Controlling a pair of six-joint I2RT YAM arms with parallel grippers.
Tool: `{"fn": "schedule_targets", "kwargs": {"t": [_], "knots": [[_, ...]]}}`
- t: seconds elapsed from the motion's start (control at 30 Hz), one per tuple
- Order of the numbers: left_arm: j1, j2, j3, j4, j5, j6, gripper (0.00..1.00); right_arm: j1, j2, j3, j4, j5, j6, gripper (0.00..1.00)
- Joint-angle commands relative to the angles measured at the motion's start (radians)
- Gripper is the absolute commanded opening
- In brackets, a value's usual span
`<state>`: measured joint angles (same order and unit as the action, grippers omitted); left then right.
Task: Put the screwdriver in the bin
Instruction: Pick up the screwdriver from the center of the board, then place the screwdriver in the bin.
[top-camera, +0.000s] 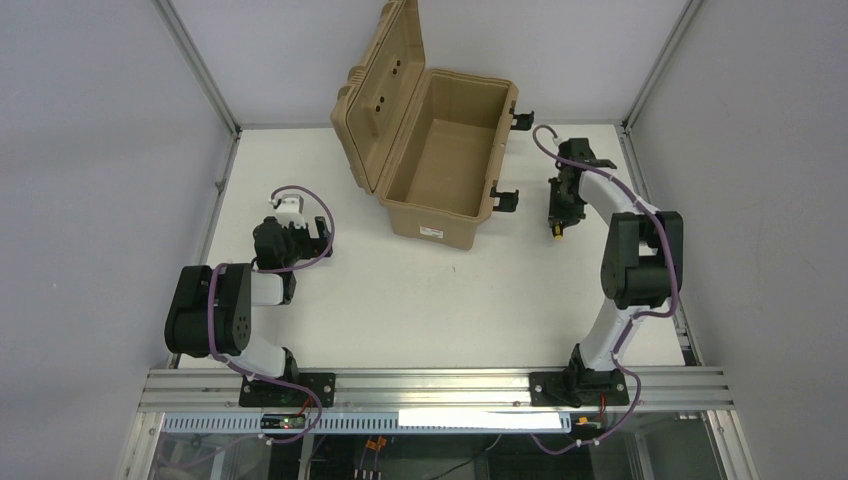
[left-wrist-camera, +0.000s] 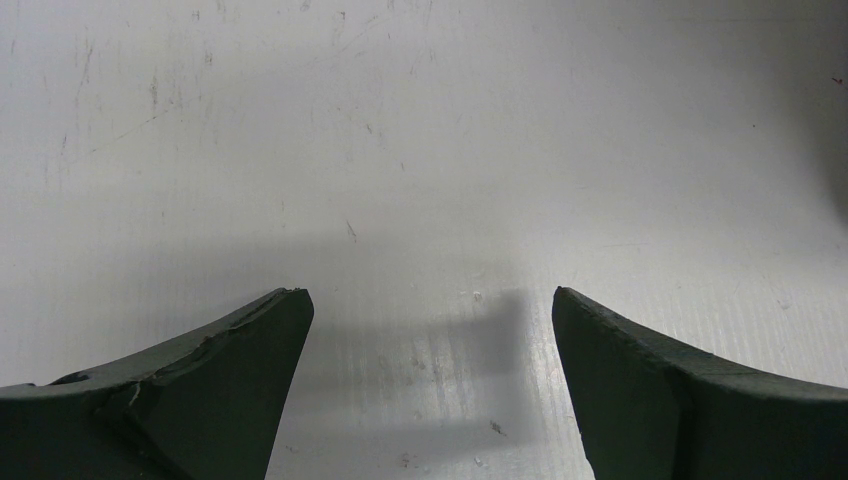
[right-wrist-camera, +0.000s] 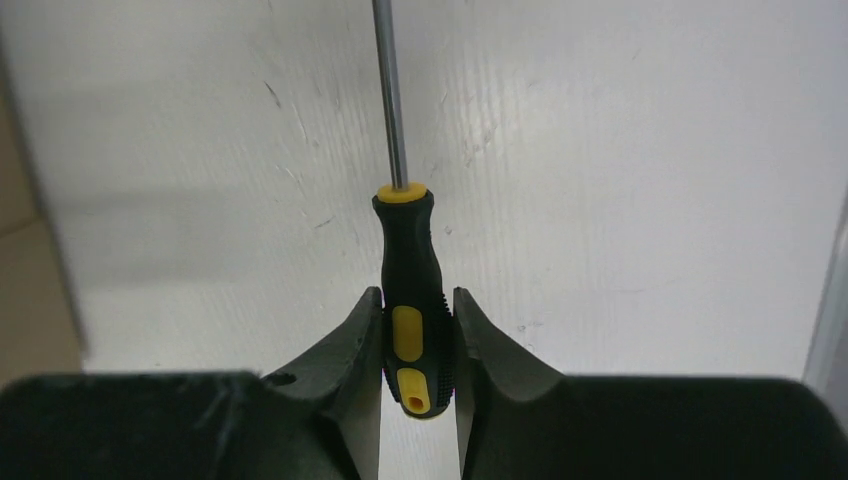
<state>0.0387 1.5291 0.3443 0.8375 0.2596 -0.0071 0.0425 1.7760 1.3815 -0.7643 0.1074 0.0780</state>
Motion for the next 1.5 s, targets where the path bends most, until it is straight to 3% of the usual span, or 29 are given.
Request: {"fn": "schedule_targets", "kwargs": {"t": [0.0,0.4,0.63,0.97,1.3,1.47], "knots": [[-0.005,-0.02,0.01,0.029,-0.008,0.01,0.99,-0.005,-0.156,0.134,-0.071,0.054,0.016,0.0],[-0.004,-0.02,0.01,0.029,-0.008,0.009,0.99,-0.003,-0.223,0.499,-0.297,0.146,0.076,0.0],[-0.004,-0.02,0.01,0.03,-0.008,0.01,0.99,0.039,-0.212,0.62,-0.388,0.137,0.168,0.0],[-0.004,-0.02,0.01,0.029,-0.008,0.009,0.99,0.266,-0.127,0.736,-0.415,0.237,0.289,0.0],[-0.005,-0.02,0.01,0.029,-0.008,0.01,0.99,0.506,0.061,0.888,-0.397,0.368,0.357,0.0],[-0.005,-0.02,0.01,0.029,-0.007,0.009,0.99,0.566,0.147,0.944,-0.371,0.39,0.371,0.0]]}}
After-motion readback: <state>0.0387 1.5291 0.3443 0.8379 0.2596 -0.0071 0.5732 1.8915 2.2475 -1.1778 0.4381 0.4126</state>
